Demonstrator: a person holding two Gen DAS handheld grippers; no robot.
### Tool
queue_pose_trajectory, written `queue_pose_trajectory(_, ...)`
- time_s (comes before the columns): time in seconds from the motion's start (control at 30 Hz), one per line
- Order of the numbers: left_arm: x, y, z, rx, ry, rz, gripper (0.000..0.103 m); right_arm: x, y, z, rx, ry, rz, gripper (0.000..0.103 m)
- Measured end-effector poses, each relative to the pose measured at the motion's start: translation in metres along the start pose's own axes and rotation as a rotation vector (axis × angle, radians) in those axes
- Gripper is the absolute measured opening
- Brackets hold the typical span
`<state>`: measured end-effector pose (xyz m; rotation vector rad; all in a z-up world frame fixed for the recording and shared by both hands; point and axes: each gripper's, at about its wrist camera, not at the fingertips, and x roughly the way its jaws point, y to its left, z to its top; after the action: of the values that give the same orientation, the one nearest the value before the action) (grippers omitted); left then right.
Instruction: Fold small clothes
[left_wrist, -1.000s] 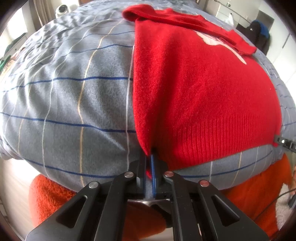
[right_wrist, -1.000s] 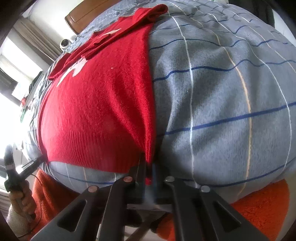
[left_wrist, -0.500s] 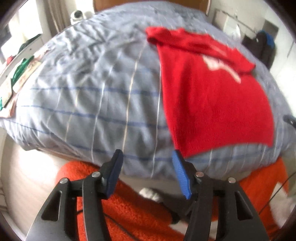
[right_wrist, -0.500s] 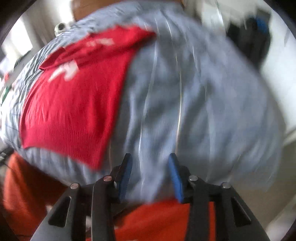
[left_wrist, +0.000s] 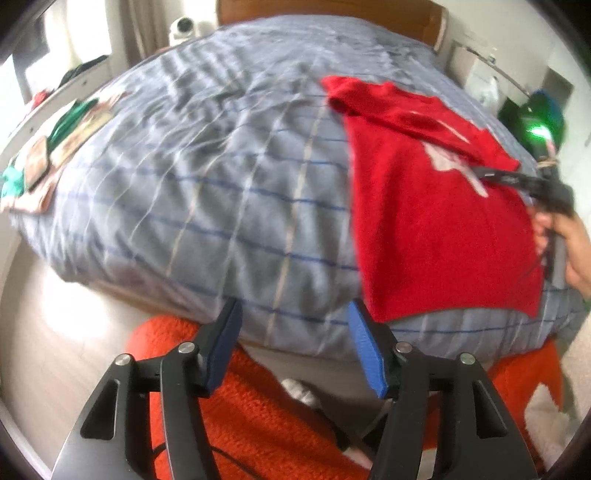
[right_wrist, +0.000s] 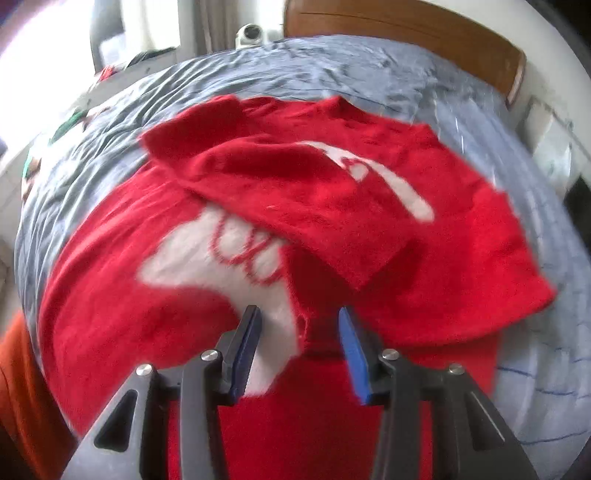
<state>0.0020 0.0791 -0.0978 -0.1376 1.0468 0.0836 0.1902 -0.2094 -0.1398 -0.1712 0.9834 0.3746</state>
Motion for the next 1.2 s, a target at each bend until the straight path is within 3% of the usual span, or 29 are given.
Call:
queue_pose_trajectory(0.03,0.0,0.004,-0.002,-0.008,0.001,0.0,0.062,-0.008,-0.013,0.0,0.059,-0.019,-0.002,0.01)
queue_pose_trajectory(0.13,0.001,0.009,-0.006,-0.013,0.003,0.003,0.062,-0.044,-0.05,0.001,0.147,-0.088,-0.061,0.008)
queue_pose_trajectory(0.3,0.003,0.002,-0.003,-0.002,-0.009,-0.024,0.062,-0.125,-0.169,-0.016,0.368,-0.174,-0.259,0.008)
queue_pose_trajectory(0.4,0.005,-0.011,0.0,0.033,-0.012,-0.037,0.062,-0.163,-0.242,-0.042,0.549,-0.2,-0.353,0.008)
queue_pose_trajectory(0.53,0.008,-0.026,0.001,0.063,0.006,-0.042,0.062,-0.189,-0.311,-0.089,0.774,-0.197,-0.389,0.008)
queue_pose_trajectory(0.8,0.007,-0.035,0.0,0.08,0.018,-0.026,0.062,-0.165,-0.345,-0.159,0.978,-0.135,-0.354,0.008)
queue_pose_trajectory(0.93,0.007,-0.033,-0.002,0.072,0.025,-0.019,0.062,-0.162,-0.347,-0.191,1.106,-0.182,-0.217,0.01)
queue_pose_trajectory(1.07,0.007,-0.034,-0.003,0.077,0.027,-0.015,0.062,-0.158,-0.349,-0.198,1.141,-0.248,-0.102,0.032)
queue_pose_trajectory(1.13,0.008,-0.036,-0.004,0.081,0.031,-0.012,0.062,-0.157,-0.35,-0.199,1.154,-0.264,-0.078,0.034)
queue_pose_trajectory(1.17,0.009,-0.037,-0.004,0.084,0.035,-0.011,0.062,-0.158,-0.35,-0.198,1.151,-0.252,-0.101,0.024)
queue_pose_trajectory(1.2,0.008,-0.037,-0.005,0.088,0.035,-0.009,0.062,-0.159,-0.349,-0.197,1.142,-0.23,-0.152,0.004)
